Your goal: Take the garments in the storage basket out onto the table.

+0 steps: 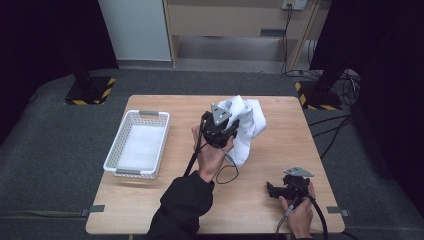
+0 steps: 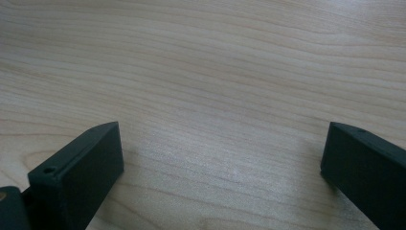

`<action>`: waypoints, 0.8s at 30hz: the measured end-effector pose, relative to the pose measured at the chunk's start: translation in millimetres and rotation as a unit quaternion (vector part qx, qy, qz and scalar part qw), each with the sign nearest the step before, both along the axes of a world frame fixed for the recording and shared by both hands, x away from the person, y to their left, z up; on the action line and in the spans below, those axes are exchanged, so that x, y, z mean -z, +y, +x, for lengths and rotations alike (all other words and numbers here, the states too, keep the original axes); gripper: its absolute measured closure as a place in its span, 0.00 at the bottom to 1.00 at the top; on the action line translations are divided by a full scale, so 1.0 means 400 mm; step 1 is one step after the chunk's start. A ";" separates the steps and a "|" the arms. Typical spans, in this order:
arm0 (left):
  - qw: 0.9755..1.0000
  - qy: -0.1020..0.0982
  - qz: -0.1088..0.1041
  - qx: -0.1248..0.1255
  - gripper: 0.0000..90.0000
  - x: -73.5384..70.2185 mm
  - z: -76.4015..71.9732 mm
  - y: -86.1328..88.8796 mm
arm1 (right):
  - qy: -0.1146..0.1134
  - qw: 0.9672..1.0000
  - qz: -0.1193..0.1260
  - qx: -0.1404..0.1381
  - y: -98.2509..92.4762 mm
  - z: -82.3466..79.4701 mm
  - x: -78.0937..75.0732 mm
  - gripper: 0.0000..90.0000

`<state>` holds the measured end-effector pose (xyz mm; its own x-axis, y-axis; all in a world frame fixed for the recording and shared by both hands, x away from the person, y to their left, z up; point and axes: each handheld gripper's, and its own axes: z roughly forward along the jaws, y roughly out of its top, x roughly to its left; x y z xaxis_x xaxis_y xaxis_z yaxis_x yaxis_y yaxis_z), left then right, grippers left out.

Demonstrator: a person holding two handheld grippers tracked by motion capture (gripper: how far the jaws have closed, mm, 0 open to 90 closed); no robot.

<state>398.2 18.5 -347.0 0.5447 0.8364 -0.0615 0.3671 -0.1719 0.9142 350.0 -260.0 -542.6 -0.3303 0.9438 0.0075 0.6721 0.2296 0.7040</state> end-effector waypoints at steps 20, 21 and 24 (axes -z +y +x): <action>1.000 0.016 0.010 0.007 0.80 0.033 0.022 -0.030 | 0.000 1.000 0.000 0.000 0.000 0.000 0.000 0.01; 1.000 0.015 0.011 0.008 0.80 0.034 0.022 -0.032 | 0.000 1.000 0.000 0.000 0.000 0.000 0.000 0.01; 1.000 0.016 0.013 0.010 0.80 0.039 0.023 -0.037 | 0.000 1.000 0.000 0.000 0.000 0.000 0.000 0.01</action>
